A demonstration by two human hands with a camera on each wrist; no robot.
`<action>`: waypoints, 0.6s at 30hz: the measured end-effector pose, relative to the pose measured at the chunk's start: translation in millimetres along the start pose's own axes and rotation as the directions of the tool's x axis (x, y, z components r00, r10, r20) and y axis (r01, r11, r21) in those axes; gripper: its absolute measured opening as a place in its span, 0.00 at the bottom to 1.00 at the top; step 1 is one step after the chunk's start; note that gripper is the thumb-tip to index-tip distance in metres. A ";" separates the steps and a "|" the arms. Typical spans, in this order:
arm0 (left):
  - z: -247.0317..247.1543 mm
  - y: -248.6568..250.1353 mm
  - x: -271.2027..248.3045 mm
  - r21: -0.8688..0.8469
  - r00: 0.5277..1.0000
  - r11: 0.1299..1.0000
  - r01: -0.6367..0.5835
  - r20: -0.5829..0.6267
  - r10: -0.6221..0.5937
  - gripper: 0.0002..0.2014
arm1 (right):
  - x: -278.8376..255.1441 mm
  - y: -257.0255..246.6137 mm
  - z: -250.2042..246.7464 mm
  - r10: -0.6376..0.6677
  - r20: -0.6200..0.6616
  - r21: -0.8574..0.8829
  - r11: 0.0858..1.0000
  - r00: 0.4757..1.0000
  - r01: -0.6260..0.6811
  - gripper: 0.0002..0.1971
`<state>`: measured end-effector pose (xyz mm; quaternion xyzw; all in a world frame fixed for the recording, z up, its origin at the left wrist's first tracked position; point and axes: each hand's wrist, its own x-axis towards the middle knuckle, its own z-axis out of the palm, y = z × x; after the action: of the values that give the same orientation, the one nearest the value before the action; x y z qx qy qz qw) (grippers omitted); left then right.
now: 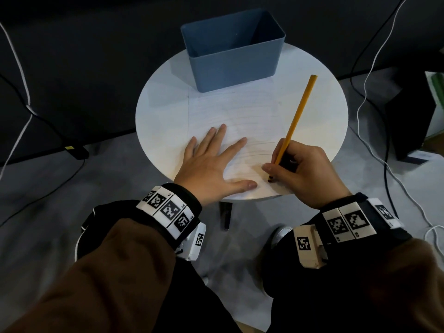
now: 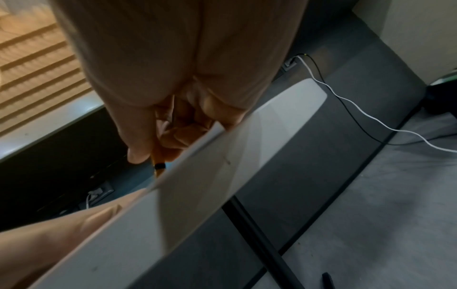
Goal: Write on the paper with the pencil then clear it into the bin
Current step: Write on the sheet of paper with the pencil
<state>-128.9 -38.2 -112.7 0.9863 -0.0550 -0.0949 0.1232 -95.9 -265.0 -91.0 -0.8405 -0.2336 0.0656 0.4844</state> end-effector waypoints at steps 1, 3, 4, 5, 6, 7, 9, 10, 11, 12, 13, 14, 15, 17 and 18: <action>0.0 -0.2 0.4 -0.002 1.000 1.000 0.000 0.003 0.000 0.49 | 0.6 -0.6 0.2 -0.014 0.007 -0.033 0.999 1.000 0.014 0.09; -0.1 -0.8 1.1 -0.006 1.000 1.000 0.003 0.009 -0.003 0.49 | 1.4 0.3 -0.1 -0.029 0.015 -0.072 0.997 0.999 0.030 0.10; 0.0 -0.8 1.4 -0.006 1.000 1.000 0.003 0.010 -0.003 0.49 | 1.4 0.7 -0.7 -0.035 0.012 -0.076 0.996 0.999 0.036 0.10; 0.2 -0.8 1.4 -0.009 1.000 1.000 0.001 0.011 -0.001 0.49 | 1.2 0.6 -0.9 -0.043 0.006 -0.073 0.996 0.999 0.043 0.10; 0.2 -1.1 1.4 -0.016 1.000 1.000 -0.002 0.010 0.002 0.49 | 1.2 -0.3 -1.1 -0.052 -0.001 -0.064 0.997 0.999 0.052 0.10; 0.3 -1.4 1.5 -0.024 1.000 1.000 -0.005 0.007 0.005 0.49 | 1.3 -1.4 -0.7 -0.066 -0.003 -0.061 0.996 0.998 0.066 0.10; 0.6 -2.0 1.6 -0.033 1.000 0.999 -0.009 -0.001 0.009 0.49 | 1.6 -2.8 0.5 -0.099 0.015 -0.090 0.991 0.995 0.100 0.10; 0.6 -2.4 1.6 -0.034 1.000 0.999 -0.011 -0.003 0.010 0.49 | 1.5 -2.1 1.0 -0.106 0.024 -0.108 0.988 0.994 0.108 0.11; 0.7 -2.5 1.7 -0.035 1.000 0.999 -0.012 -0.003 0.011 0.49 | 1.3 -0.6 0.5 -0.106 0.026 -0.118 0.987 0.994 0.108 0.11; 0.8 -2.2 1.7 -0.036 1.000 0.999 -0.012 -0.002 0.012 0.49 | 0.9 1.2 -1.2 -0.103 0.018 -0.120 0.987 0.995 0.104 0.11; 0.7 -2.0 1.6 -0.037 1.000 0.999 -0.012 -0.002 0.012 0.49 | 0.9 2.6 -3.3 -0.098 0.004 -0.114 0.989 0.995 0.098 0.11; 0.6 -1.6 1.5 -0.039 1.000 0.999 -0.011 -0.004 0.011 0.49 | 0.8 2.9 -4.7 -0.092 -0.010 -0.097 0.991 0.996 0.090 0.11; 0.6 -1.5 1.4 -0.041 1.000 0.999 -0.010 -0.007 0.010 0.49 | 0.7 2.4 -5.2 -0.085 -0.022 -0.074 0.994 0.996 0.084 0.11; 0.3 -1.5 1.5 -0.040 1.000 0.999 -0.010 -0.011 0.010 0.49 | 0.3 -0.4 -2.7 -0.085 -0.025 -0.040 0.996 0.996 0.084 0.11; 0.2 -1.7 1.7 -0.037 1.000 0.999 -0.010 -0.012 0.010 0.49 | -0.1 -1.3 -0.7 -0.088 -0.017 -0.043 0.995 0.996 0.087 0.11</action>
<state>-127.2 -36.8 -113.6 0.9841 -0.0575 -0.0894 0.1424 -96.2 -265.1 -89.5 -0.8403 -0.2668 0.0315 0.4710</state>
